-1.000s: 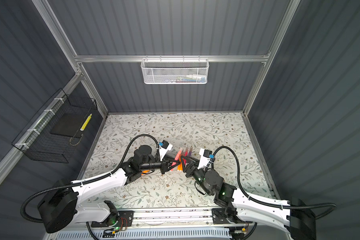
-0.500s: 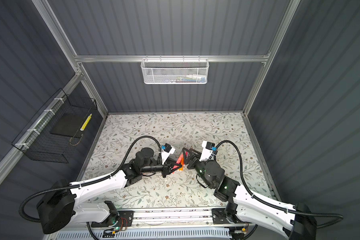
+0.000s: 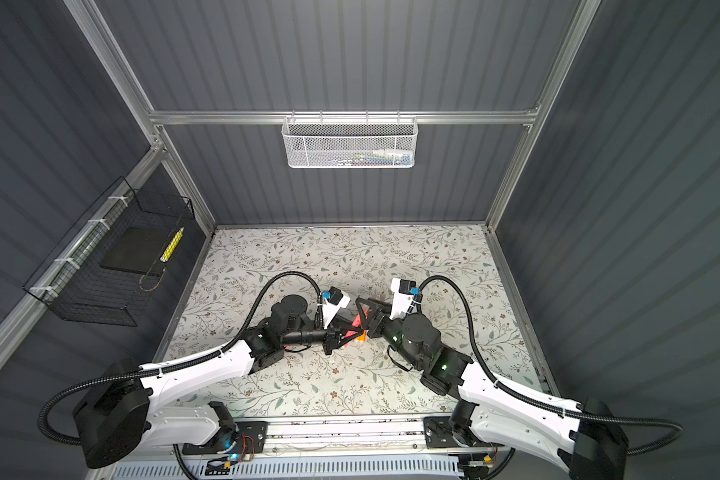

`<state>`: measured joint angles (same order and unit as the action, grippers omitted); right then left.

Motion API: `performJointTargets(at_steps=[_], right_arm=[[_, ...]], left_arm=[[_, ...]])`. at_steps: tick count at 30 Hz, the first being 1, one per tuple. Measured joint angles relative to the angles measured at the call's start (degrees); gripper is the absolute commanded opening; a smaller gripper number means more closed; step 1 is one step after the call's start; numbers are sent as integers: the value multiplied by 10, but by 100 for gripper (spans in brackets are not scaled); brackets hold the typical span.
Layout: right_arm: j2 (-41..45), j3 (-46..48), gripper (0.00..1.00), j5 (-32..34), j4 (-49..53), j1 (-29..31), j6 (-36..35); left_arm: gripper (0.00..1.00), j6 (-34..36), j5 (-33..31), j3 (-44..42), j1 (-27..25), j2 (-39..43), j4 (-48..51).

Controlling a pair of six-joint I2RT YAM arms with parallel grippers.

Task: Insert the pens into the pen caps
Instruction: 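Lower the cap onto the pink marker tip with the right gripper, then open the right gripper and withdraw it while left lowers the capped marker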

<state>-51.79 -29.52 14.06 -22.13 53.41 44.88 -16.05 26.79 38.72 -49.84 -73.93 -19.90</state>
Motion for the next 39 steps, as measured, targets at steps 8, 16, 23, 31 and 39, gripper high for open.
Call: performJointTargets(at_steps=[8, 16, 23, 31, 39], right_arm=[[-26, -20, 29, -6, 12, -3, -6], [-32, -25, 0, -6, 24, -9, -6], [-35, 1, 0, -8, -20, -3, -11], [-41, 74, 0, -23, -133, 25, -30], [-125, 51, 0, 86, -163, 101, 48]], left_arm=[[0, 0, 2, 3, -1, 0, 7], [0, 4, 1, 5, -1, 0, 10], [0, -28, 25, 1, 11, -7, 0], [0, -64, 125, -38, 35, -16, -35], [0, -29, 37, -64, 26, 55, 59]])
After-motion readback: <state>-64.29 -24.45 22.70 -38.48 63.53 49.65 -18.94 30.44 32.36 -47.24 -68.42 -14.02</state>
